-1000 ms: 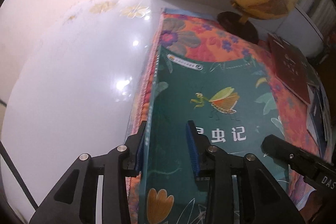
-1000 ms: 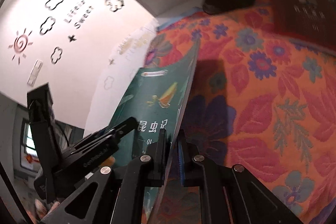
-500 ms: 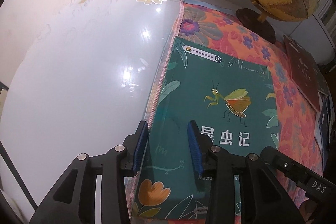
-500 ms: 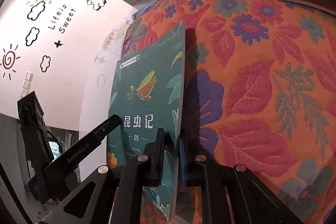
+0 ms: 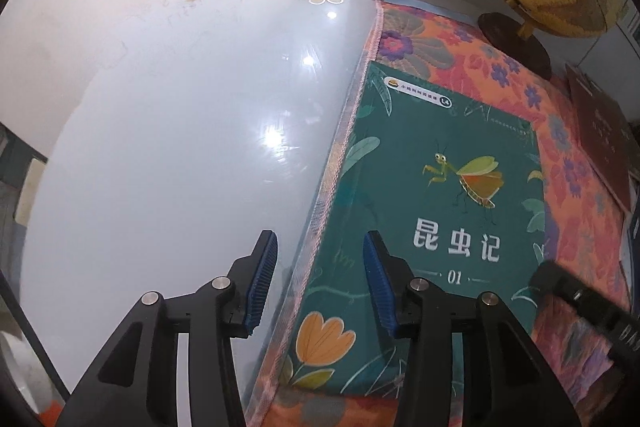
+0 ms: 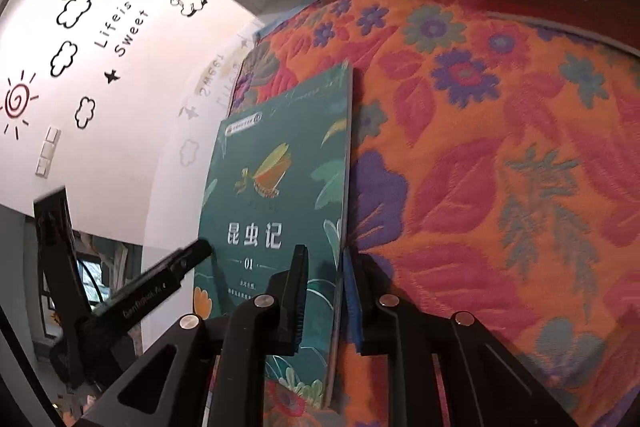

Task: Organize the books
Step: 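Open the left gripper, release the green book, and return to the pile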

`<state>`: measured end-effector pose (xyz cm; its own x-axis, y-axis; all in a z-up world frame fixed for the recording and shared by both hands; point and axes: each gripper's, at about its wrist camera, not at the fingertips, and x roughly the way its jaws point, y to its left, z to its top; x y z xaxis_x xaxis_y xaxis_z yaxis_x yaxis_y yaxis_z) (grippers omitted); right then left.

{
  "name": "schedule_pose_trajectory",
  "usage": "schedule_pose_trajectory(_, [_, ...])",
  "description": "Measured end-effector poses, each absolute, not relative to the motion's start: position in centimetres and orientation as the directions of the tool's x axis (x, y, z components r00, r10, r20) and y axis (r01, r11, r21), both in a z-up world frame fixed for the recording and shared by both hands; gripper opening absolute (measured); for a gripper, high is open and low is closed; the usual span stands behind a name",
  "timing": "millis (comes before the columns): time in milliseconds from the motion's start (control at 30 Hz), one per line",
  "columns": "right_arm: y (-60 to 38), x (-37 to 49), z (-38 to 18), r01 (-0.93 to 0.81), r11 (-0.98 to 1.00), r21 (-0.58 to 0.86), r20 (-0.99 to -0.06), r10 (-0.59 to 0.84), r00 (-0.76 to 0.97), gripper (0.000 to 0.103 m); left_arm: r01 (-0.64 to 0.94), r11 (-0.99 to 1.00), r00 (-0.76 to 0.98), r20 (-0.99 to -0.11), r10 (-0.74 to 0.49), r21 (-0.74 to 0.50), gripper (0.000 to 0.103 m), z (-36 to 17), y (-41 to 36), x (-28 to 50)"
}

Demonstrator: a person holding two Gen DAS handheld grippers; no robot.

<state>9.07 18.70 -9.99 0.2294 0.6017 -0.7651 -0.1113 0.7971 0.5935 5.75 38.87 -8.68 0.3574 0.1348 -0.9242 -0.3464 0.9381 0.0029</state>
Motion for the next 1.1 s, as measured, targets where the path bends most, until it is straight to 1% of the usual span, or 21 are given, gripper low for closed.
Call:
schedule_pose_trajectory(100, [17.8,9.3,-8.6,-0.162,0.776,0.609,-0.737,0.629,0.247,0.018,-0.336,0.942,0.362,-0.922,0.14,0.011,0.043,-8.0,38.4,5.6])
schedule_pose_trajectory(200, [17.2,9.2,-6.6,-0.249,0.775,0.581,-0.726,0.632,0.271,0.018,-0.331,0.943,0.377,-0.912,0.163,0.032,0.043,-6.9,37.6,5.8])
schedule_pose_trajectory(267, [16.6,8.9,-5.2,-0.295,0.772,0.563,-0.721,0.633,0.283,0.018,-0.328,0.944,0.39,-0.907,0.159,0.025,0.043,-6.0,37.0,6.0])
schedule_pose_trajectory(433, [13.8,8.1,-2.4,-0.324,0.754,0.571,-0.688,0.655,0.312,0.018,-0.291,0.957,0.439,-0.888,0.141,0.008,0.043,-3.2,34.3,7.3])
schedule_pose_trajectory(567, [9.4,7.6,-0.5,-0.342,0.754,0.56,-0.67,0.655,0.349,0.018,-0.195,0.981,0.462,-0.882,0.091,-0.001,0.043,-2.1,29.7,9.0])
schedule_pose_trajectory(667, [5.6,7.0,0.4,-0.32,0.786,0.529,-0.68,0.618,0.395,0.018,-0.106,0.994,0.455,-0.89,0.038,-0.012,0.043,-2.2,25.4,10.1])
schedule_pose_trajectory(833, [-1.8,5.8,0.5,-0.231,0.846,0.48,-0.709,0.529,0.466,0.018,0.009,0.997,0.413,-0.908,-0.074,-0.077,0.043,-3.4,17.7,12.0])
schedule_pose_trajectory(1100, [-12.7,4.3,-0.5,-0.043,0.884,0.466,-0.74,0.416,0.528,0.018,0.156,0.981,0.356,-0.92,-0.167,-0.118,0.043,-4.4,6.1,14.1])
